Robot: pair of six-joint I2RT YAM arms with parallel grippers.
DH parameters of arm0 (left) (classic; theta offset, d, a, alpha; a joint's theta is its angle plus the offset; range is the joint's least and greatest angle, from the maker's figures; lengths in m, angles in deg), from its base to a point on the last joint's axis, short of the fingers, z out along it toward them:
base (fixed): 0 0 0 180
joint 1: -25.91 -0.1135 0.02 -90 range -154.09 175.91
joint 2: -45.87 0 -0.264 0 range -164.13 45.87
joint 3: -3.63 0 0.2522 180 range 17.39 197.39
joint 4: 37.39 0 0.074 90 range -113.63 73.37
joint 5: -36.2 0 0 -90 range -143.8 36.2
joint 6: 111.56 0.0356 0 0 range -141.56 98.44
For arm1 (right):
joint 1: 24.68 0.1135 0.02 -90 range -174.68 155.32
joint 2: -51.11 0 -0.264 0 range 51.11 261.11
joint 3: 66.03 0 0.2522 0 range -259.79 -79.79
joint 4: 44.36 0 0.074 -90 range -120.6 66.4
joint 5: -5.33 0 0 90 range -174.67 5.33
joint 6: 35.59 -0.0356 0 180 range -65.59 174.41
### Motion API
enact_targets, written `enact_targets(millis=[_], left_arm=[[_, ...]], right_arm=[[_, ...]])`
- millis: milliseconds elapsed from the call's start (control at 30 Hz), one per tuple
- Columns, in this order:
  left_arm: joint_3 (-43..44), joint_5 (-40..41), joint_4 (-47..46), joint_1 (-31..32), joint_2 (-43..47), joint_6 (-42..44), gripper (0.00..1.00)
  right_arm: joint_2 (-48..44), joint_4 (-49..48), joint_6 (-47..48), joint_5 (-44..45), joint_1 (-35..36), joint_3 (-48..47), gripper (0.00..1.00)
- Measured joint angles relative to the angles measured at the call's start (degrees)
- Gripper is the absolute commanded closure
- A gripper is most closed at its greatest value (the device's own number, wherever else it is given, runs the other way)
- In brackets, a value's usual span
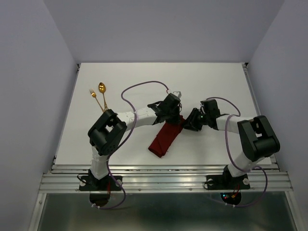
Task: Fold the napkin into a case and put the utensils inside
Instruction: Stuff the top corner of the smaller-rectangle-folded napkin into the folded napkin.
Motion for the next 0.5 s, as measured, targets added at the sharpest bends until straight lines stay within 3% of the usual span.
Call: enact_targets(millis=[133, 167, 300, 500], left_arm=[[0.0, -1.2, -0.1, -0.4, 0.0, 1.0, 1.00], [0.0, -1.7, -0.1, -0.6, 0.0, 1.3, 1.00], [0.0, -3.3, 0.2, -1.4, 0.0, 3.0, 1.00], [0.2, -5.3, 1.2, -2.4, -0.1, 5.5, 1.00]], right_arm=[[1.3, -2.0, -1.3, 0.3, 0.7, -0.2, 0.75], [1.7, -2.2, -1.7, 0.5, 0.7, -0.3, 0.82], [2.9, -2.8, -2.7, 1.5, 0.7, -0.9, 0.93], [3.5, -3.0, -3.7, 3.7, 0.7, -1.4, 0.99]])
